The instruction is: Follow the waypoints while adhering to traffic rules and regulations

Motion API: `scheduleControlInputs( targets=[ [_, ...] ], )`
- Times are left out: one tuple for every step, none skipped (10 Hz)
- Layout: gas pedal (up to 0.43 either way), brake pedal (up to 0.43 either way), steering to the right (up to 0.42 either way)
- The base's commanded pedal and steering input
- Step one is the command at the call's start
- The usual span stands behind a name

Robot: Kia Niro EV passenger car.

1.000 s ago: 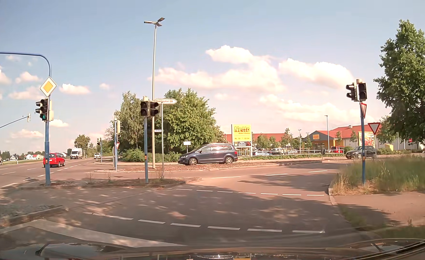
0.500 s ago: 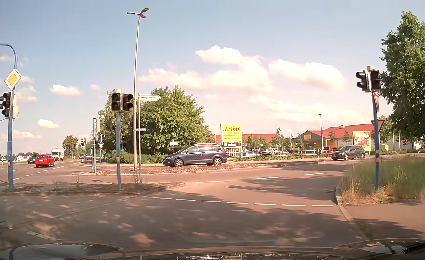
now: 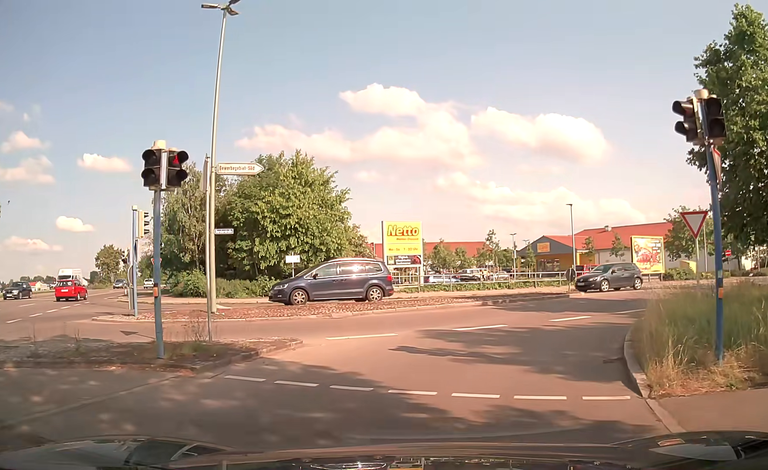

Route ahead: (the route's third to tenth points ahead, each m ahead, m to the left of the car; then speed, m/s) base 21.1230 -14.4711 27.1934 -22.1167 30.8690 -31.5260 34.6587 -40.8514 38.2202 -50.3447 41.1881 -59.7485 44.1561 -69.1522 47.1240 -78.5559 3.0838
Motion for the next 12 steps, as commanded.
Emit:
scheduleControlInputs(
  targets=[
    [0.000, 0.183, 0.074],
    [0.000, 0.183, 0.074],
    [0.000, 0.183, 0.075],
    [0.000, 0.183, 0.077],
    [0.000, 0.183, 0.078],
    [0.000, 0.183, 0.078],
    [0.000, 0.177, 0.078],
    [0.000, 0.177, 0.080],
    [0.000, 0.183, 0.083],
    [0.000, 0.177, 0.085],
    [0.000, 0.152, 0.085],
    [0.000, 0.091, 0.085]
  ],
)
